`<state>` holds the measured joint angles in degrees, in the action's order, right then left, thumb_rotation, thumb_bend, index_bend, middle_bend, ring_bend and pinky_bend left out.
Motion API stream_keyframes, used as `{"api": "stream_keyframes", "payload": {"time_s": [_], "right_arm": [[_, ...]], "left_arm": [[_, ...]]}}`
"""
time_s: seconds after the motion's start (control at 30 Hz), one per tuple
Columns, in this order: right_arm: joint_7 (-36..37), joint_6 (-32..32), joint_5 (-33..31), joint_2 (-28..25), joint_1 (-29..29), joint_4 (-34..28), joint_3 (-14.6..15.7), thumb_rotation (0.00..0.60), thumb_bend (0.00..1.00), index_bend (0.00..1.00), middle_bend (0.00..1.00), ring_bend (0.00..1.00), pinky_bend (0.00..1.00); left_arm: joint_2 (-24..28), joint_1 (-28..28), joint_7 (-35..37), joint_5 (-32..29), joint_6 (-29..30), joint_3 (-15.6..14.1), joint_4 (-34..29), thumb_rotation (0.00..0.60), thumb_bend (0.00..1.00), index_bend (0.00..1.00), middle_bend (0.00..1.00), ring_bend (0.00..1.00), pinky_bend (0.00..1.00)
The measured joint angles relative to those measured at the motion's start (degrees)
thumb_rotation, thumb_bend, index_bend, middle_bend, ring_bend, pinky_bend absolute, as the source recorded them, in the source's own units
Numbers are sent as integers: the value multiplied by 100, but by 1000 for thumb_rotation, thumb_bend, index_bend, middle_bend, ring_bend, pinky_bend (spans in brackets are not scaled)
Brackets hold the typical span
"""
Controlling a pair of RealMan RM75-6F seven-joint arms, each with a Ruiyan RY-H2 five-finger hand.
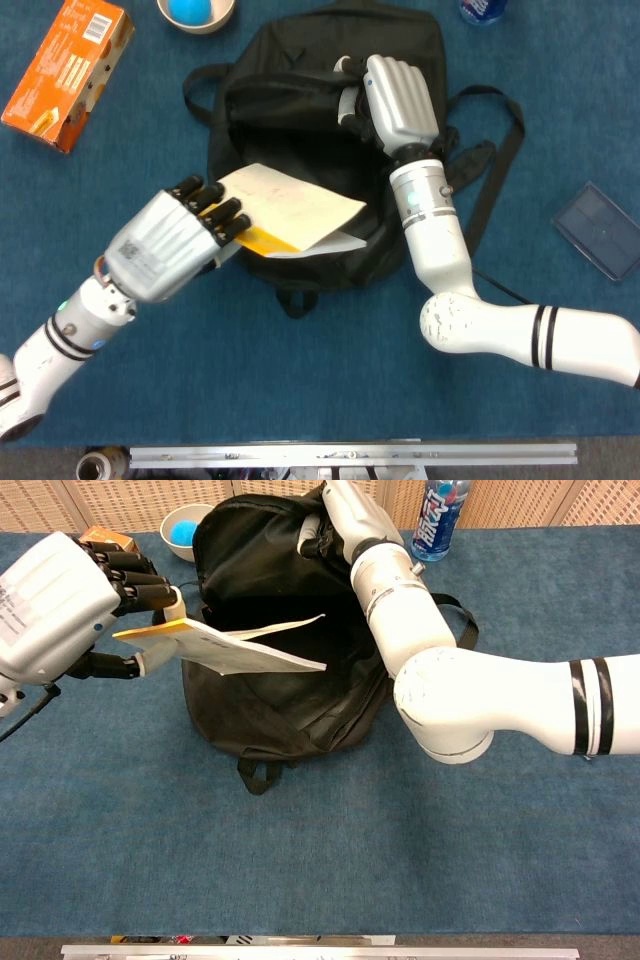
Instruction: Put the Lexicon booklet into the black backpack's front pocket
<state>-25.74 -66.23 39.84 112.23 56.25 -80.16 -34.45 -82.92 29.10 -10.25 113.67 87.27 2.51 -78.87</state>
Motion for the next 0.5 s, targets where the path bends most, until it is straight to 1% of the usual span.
{"api": "stream_keyframes", "payload": {"time_s": [0.33,0.5], "right_arm": [[175,2,-298,16,119,-15,-199,600,865,705,620,628,782],[274,36,-456,17,185,-42,-298,600,865,705,620,631,782]], "left_arm": [[-525,371,-24,-187,-274,218,213,600,363,680,612,497,565],[-791,501,-80,-298,-405,264,371,600,361,680,611,497,559]]}}
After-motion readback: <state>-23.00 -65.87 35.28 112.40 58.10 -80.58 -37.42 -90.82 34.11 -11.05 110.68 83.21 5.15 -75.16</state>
